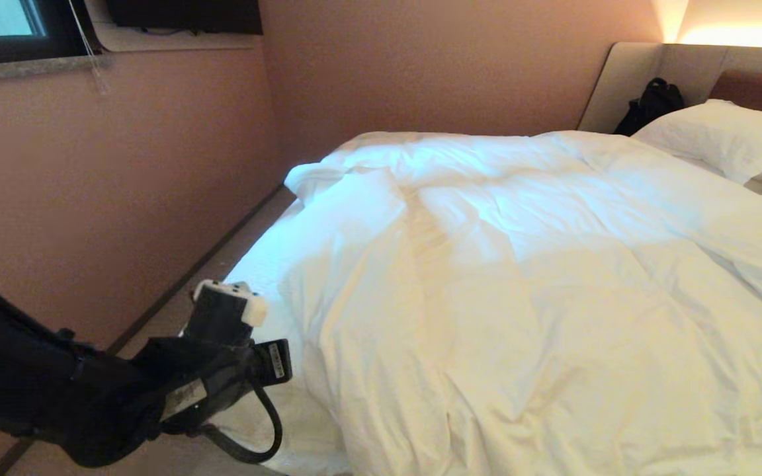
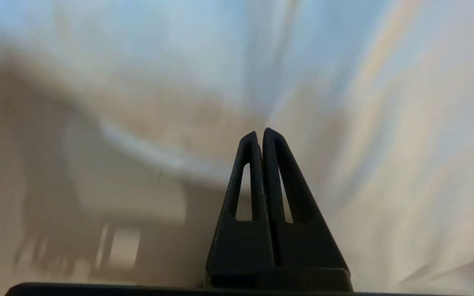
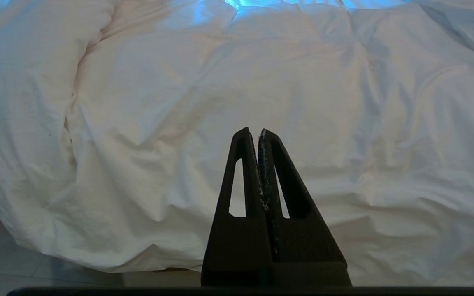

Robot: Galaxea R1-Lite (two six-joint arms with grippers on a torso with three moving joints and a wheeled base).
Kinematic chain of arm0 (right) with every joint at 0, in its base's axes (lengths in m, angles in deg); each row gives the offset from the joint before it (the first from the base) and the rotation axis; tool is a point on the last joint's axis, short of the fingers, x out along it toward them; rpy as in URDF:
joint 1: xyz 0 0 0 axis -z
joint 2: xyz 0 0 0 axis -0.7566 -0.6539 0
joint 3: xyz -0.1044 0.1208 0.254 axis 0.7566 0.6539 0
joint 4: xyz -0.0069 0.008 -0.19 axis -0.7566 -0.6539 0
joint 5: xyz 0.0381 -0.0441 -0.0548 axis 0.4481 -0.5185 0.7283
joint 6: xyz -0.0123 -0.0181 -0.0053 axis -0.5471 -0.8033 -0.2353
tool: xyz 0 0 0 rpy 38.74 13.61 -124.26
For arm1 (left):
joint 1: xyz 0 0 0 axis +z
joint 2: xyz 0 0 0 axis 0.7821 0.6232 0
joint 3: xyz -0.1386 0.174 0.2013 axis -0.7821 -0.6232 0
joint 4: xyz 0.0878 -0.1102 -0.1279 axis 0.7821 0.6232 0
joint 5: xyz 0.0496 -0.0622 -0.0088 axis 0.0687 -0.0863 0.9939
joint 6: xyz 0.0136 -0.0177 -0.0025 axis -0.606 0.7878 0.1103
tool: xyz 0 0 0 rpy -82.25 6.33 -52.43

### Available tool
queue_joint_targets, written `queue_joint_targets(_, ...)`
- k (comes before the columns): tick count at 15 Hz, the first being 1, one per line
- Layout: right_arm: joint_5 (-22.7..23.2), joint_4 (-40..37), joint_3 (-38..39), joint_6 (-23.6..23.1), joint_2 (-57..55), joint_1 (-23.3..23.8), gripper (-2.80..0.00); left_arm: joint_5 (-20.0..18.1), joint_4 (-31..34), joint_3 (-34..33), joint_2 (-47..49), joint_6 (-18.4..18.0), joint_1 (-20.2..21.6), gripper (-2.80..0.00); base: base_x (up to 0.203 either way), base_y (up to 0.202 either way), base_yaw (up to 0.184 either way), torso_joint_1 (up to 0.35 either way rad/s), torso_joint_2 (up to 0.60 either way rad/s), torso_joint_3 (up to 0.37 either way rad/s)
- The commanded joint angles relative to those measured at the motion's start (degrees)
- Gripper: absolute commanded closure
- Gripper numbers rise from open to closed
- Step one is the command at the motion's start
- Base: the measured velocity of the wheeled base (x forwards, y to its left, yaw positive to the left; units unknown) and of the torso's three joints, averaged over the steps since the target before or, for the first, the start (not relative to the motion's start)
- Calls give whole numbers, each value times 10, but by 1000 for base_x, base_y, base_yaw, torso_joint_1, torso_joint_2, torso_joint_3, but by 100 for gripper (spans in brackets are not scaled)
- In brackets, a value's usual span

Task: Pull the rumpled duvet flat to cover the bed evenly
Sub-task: Flatten the corners of the folded blanket

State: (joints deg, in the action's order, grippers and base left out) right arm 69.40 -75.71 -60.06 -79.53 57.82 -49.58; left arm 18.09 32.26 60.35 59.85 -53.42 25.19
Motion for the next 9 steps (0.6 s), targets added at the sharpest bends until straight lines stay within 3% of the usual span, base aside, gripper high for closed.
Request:
queue_joint_targets(1, 0, 0, 0, 0, 0, 0, 0, -10, 5, 54, -36, -16, 9, 0, 0, 0, 0, 0, 0, 0)
queue_joint_targets(4, 0, 0, 0, 0, 0, 0, 0, -35, 70, 185, -19, -30, 18, 0, 0, 0, 0, 0, 0, 0)
queue_joint_targets(9, 0, 0, 0, 0, 0, 0, 0, -92, 252, 444, 112, -63, 35, 0, 0, 0, 0, 0, 0, 0)
